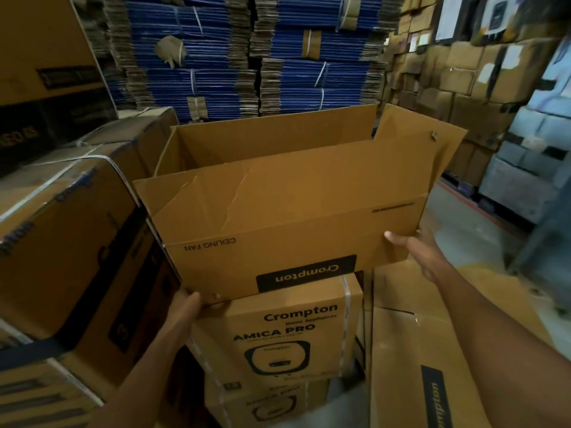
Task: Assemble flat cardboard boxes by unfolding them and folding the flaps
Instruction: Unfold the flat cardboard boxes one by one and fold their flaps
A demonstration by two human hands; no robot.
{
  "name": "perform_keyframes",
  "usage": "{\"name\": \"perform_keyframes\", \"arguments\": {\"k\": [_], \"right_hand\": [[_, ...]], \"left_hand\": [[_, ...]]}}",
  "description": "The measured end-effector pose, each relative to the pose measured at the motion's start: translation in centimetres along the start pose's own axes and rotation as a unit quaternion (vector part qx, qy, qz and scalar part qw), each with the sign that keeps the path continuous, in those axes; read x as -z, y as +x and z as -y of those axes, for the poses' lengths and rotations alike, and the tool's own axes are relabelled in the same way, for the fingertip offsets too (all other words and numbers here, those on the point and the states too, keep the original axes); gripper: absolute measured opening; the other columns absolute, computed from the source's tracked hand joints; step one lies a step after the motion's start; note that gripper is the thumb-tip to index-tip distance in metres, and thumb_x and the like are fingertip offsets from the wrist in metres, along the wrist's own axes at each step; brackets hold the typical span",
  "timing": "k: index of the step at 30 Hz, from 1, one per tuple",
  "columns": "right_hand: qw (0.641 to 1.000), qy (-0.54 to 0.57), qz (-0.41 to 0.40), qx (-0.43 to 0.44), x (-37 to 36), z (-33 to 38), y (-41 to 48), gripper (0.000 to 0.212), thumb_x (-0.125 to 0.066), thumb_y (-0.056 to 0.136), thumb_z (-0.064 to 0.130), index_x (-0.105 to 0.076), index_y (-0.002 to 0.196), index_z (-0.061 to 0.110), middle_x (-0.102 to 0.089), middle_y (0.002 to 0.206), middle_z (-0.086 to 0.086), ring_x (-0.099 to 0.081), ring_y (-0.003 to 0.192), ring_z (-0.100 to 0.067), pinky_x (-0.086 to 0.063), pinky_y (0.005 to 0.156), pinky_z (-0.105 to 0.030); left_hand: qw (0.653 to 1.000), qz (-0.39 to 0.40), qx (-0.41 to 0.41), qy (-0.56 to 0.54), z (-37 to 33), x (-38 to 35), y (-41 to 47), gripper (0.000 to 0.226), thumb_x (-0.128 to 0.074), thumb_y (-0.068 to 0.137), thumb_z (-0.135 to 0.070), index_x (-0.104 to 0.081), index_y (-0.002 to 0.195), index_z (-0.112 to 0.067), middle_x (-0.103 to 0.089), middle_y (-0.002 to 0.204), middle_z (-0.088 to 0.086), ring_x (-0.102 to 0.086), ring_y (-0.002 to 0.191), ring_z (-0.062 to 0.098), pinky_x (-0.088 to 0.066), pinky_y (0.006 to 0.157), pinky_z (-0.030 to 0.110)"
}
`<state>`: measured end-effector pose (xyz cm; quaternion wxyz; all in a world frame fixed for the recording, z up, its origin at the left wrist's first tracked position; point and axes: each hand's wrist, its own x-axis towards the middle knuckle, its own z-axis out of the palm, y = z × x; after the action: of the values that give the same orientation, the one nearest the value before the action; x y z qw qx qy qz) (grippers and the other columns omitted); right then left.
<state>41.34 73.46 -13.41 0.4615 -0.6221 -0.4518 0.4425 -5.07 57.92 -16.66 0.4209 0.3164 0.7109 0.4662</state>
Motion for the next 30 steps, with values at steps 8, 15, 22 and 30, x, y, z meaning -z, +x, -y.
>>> {"name": "perform_keyframes", "arguments": {"k": [8,15,22,30], "right_hand": [[0.997,-0.018,-0.024,0.074,0.6,2.6,-1.7,0.105,-0.090,0.071,0.015,-0.025,0.152,0.033,-0.044,0.151,-0.004,-0.046,0.133,-0.027,-0.042,0.105,-0.048],[0.982,-0.034,-0.078,0.170,1.4,8.4,-3.5,0.089,-0.082,0.078,0.048,-0.036,0.153,0.032,-0.047,0.149,-0.004,-0.048,0.126,-0.026,-0.041,0.096,-0.042],[0.985,-0.020,-0.079,0.154,1.7,9.7,-4.7,0.086,-0.074,0.073,0.071,-0.046,0.146,0.035,-0.053,0.141,-0.003,-0.050,0.119,-0.023,-0.043,0.097,-0.045],[0.992,0.024,-0.060,0.107,0.6,3.1,-9.2,0.113,-0.067,0.057,0.090,-0.047,0.146,0.024,-0.060,0.136,-0.002,-0.057,0.122,-0.026,-0.048,0.102,-0.049]], "left_hand": [[0.992,-0.055,-0.113,-0.024,-4.6,1.4,-1.5,0.085,-0.081,0.082,-0.012,-0.036,0.154,-0.022,-0.052,0.144,0.003,-0.049,0.134,0.032,-0.041,0.111,0.056],[0.966,-0.065,-0.226,-0.103,-11.2,3.8,-3.4,0.091,-0.083,0.067,-0.034,-0.036,0.145,-0.024,-0.051,0.136,0.002,-0.052,0.121,0.024,-0.046,0.098,0.047],[0.961,-0.066,-0.253,-0.094,-13.1,5.1,-4.4,0.096,-0.082,0.068,-0.052,-0.036,0.149,-0.029,-0.051,0.139,0.003,-0.055,0.121,0.028,-0.047,0.103,0.053],[0.978,-0.006,-0.185,-0.096,-6.1,5.6,-6.1,0.118,-0.082,0.052,-0.078,-0.038,0.152,-0.034,-0.058,0.140,-0.003,-0.057,0.127,0.021,-0.041,0.111,0.057]]}}
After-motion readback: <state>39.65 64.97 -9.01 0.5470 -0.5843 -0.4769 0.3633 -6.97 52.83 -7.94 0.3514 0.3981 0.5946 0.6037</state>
